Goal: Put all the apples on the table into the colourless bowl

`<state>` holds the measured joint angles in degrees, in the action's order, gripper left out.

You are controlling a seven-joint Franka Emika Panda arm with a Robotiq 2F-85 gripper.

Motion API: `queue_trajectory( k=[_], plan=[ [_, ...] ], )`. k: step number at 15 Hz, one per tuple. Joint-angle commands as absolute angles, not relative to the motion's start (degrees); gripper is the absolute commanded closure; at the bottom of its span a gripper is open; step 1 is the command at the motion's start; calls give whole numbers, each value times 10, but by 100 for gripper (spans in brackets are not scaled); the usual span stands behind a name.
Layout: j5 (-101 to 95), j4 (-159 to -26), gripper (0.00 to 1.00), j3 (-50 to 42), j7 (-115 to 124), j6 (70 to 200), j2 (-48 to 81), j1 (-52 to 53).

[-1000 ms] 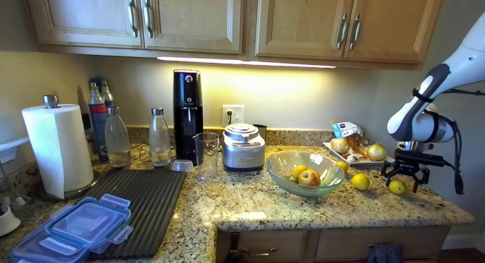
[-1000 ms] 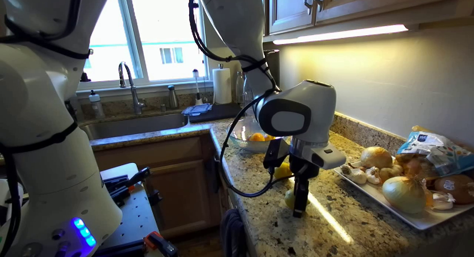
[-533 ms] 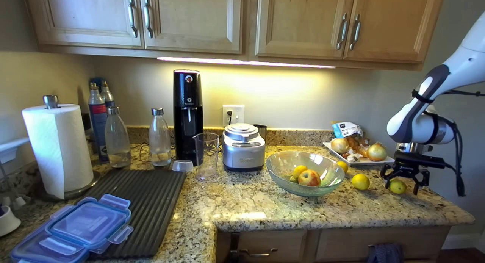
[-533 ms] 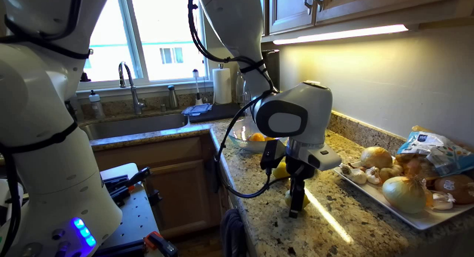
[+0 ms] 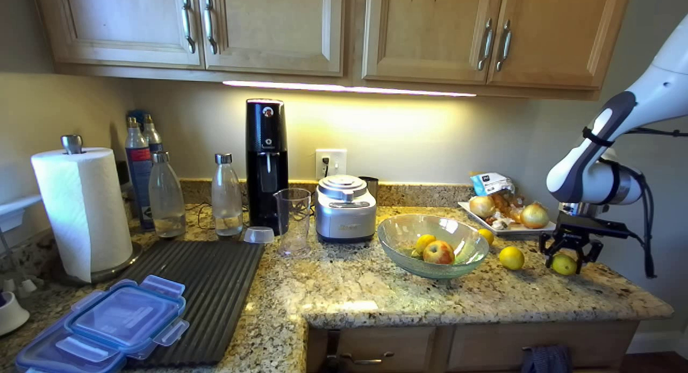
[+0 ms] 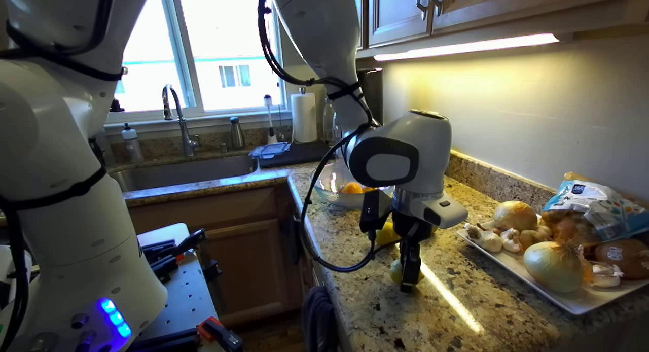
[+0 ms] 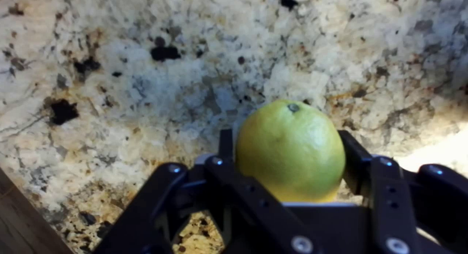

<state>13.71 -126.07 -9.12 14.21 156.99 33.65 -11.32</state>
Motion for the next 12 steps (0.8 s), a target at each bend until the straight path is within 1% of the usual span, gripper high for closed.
queue_trajectory(
  k=[1, 2, 3, 5, 7, 12],
  plan=[
    [138, -1281, 33, -87, 124, 1584, 320, -116],
    [136, -1284, 40, -90, 125, 1586, 317, -113],
    [135, -1285, 58, -89, 123, 1576, 312, -113],
    [130, -1285, 65, -95, 129, 1563, 307, -108],
    [130, -1287, 67, -96, 130, 1565, 302, -106],
    [126, -1309, 67, -97, 124, 1571, 252, -102]
  ],
)
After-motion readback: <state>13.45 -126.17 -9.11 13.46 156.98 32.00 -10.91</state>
